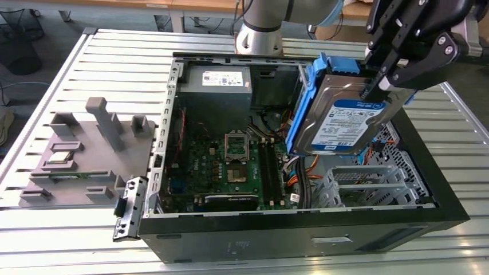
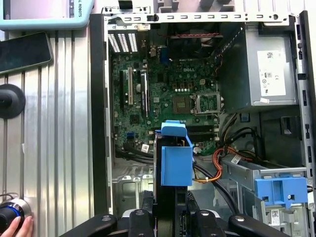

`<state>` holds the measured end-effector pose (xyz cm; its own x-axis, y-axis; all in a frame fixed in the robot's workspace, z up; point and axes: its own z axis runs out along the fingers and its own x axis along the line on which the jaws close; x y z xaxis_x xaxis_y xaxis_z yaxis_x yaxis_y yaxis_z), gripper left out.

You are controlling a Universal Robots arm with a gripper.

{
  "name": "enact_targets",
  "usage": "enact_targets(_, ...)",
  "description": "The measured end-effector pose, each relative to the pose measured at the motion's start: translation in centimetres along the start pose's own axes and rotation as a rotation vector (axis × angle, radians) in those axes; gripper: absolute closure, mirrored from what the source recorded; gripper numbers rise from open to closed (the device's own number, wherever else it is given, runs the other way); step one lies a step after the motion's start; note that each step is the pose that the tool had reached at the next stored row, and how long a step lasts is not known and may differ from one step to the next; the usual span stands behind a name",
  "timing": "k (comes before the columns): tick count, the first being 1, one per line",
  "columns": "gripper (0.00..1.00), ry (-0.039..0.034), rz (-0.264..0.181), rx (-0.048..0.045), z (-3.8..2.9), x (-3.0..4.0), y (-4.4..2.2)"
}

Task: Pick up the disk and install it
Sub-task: 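Insert the disk into the insertion slot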

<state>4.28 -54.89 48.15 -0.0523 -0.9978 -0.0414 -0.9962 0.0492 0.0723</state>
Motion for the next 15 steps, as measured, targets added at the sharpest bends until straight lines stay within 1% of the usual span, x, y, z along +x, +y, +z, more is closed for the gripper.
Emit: enact_targets(15, 0.65, 0.0000, 0.000, 0.0000, 0.21, 1.74, -1.14)
